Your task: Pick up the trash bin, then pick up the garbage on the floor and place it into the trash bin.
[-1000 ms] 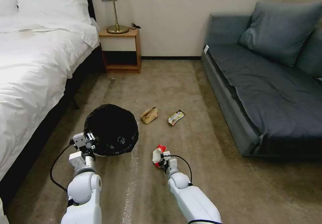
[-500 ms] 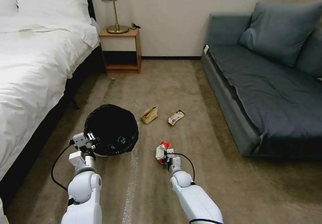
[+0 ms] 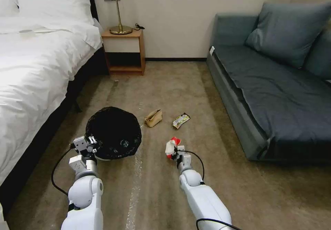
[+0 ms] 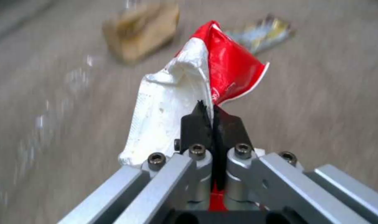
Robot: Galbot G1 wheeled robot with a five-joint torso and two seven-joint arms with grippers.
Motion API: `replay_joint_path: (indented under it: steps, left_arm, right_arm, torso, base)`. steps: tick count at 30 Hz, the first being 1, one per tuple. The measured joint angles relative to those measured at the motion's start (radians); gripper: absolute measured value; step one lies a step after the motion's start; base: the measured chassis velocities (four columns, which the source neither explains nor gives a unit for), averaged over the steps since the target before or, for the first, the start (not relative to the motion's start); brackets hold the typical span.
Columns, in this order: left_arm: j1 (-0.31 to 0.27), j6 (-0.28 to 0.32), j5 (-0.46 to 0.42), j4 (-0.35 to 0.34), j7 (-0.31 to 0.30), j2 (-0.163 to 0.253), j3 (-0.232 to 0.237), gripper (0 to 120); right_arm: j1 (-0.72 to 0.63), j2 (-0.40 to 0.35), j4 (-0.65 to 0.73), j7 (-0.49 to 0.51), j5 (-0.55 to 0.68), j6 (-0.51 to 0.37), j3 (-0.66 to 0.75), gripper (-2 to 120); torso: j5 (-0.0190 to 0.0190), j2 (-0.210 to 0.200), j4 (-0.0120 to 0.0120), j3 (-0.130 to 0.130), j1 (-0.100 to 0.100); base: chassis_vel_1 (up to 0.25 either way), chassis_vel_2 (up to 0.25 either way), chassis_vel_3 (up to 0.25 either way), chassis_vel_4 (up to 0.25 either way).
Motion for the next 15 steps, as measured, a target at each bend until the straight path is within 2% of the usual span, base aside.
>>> replay_joint_path:
  steps: [9, 15]
  left_arm:
    - [-0.001, -0.001, -0.015, 0.002, 0.000, 0.009, 0.000, 4]
    - [0.005, -0.003, -0.031, 0.002, 0.000, 0.019, 0.000, 4]
  right_arm:
    - [0.032, 0.000, 0.119, 0.016, 0.012, 0.002, 0.033, 0]
    - [0.021, 0.000, 0.255, 0.020, 0.018, 0.002, 0.016, 0]
  torso:
    - [0.0000, 0.000, 0.0000, 0.000, 0.000]
    - [0.0000, 0.000, 0.0000, 0.000, 0.000]
  base:
    - [0.000, 0.000, 0.000, 0.000]
    - [0.000, 0.000, 0.000, 0.000]
